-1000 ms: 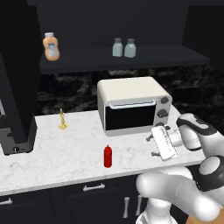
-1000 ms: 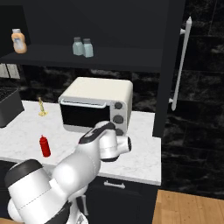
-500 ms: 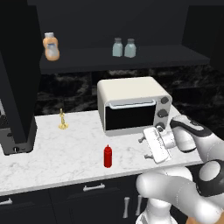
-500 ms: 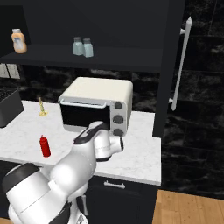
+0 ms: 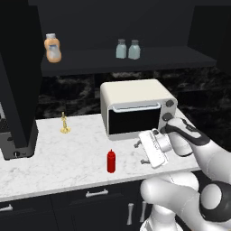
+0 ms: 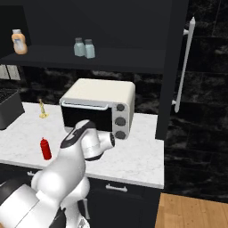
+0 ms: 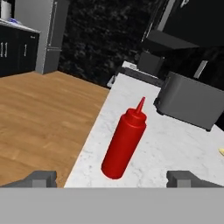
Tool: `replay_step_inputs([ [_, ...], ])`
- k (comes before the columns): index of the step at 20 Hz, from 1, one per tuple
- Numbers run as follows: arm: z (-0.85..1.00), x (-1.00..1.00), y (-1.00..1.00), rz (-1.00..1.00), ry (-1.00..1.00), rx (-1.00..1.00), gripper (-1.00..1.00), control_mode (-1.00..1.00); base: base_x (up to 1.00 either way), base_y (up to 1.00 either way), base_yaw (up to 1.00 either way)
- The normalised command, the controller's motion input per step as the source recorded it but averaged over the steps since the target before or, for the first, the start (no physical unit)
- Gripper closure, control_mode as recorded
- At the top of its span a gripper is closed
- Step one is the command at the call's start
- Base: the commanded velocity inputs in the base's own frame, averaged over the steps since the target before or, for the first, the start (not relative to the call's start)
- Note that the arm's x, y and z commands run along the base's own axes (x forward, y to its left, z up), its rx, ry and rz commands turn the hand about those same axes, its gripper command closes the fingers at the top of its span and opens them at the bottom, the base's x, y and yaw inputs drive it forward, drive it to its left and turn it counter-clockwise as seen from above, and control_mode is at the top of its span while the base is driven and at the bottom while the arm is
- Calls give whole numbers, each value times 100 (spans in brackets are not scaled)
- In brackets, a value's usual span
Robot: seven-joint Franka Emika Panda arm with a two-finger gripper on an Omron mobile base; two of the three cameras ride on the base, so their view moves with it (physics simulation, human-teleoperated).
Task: Put the shaker and condiment bottle from the counter next to their counterparts in the cabinet.
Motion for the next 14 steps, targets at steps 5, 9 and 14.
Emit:
replay_step_inputs([
  [5, -28, 21, 12, 0, 14, 0, -100, -100, 0, 0, 0],
  [9, -49, 0, 38, 0, 10, 0, -100, -100, 0, 0, 0],
  [14, -20, 0, 49, 0, 10, 0, -100, -100, 0, 0, 0],
])
